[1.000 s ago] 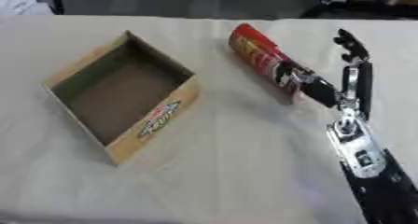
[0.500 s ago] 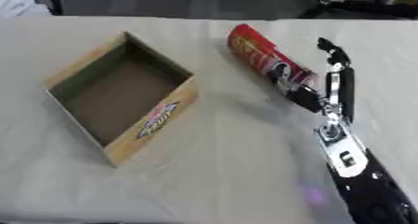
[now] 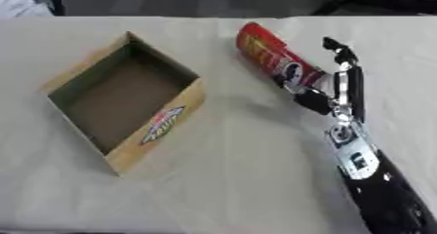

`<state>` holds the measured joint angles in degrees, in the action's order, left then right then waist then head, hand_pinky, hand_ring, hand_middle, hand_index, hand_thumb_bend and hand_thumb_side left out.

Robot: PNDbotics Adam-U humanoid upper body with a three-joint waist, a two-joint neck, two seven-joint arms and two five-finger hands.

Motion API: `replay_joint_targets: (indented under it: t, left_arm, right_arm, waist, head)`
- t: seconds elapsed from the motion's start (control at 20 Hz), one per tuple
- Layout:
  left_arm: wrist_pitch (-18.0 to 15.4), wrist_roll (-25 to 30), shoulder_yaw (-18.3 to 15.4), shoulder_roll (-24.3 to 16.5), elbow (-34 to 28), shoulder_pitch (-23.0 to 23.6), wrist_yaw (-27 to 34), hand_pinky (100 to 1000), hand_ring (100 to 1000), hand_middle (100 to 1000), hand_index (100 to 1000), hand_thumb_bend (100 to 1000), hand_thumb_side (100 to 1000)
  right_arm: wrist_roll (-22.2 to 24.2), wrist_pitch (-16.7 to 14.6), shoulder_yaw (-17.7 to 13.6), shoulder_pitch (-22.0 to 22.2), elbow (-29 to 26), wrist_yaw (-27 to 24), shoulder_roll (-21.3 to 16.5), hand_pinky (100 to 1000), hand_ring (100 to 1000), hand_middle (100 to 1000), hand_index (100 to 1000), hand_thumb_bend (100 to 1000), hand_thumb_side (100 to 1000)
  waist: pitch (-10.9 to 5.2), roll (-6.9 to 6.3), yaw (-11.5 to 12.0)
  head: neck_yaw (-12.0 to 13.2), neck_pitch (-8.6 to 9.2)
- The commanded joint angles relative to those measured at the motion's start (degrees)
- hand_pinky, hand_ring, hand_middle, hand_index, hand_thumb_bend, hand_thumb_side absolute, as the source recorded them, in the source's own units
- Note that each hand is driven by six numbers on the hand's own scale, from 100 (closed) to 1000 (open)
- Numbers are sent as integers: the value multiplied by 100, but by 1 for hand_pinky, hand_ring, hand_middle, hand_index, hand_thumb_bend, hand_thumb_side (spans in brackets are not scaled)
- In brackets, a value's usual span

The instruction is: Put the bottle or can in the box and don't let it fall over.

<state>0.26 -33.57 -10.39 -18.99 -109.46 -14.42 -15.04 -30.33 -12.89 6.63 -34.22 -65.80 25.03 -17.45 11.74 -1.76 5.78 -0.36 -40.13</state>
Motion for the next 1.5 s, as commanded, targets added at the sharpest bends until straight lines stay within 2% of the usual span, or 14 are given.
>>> replay_joint_targets:
  t: [0.05,0.6,1.1,1.5]
  left_arm:
    - [7,9,-29,-75,-56,-53,15,629,974,728,677,486,587]
    - [6,28,-46,-75,-68,-76,36,629,974,727,676,481,590]
    - [7,36,-60,-73,-79,-103,53,629,976,726,676,476,592]
    - [8,41,-63,-72,-83,-118,65,628,976,724,676,471,593]
  right_arm:
    - [97,-3,-61,-152,-25,71,-169,839,883,760,853,799,454]
    - [543,198,-192,-372,44,158,-327,851,883,760,857,801,476]
    - [941,379,-243,-546,249,-8,-459,862,882,762,858,801,496]
    - [1035,438,-234,-535,303,44,-458,860,883,765,858,798,494]
  waist:
    - [-51,-26,-6]
    - [88,-89,-24]
    - [174,-103,-9]
    - [207,-107,-1]
  head:
    - [-30,91]
    - [-72,195]
    - [-32,247]
    - [-6,254]
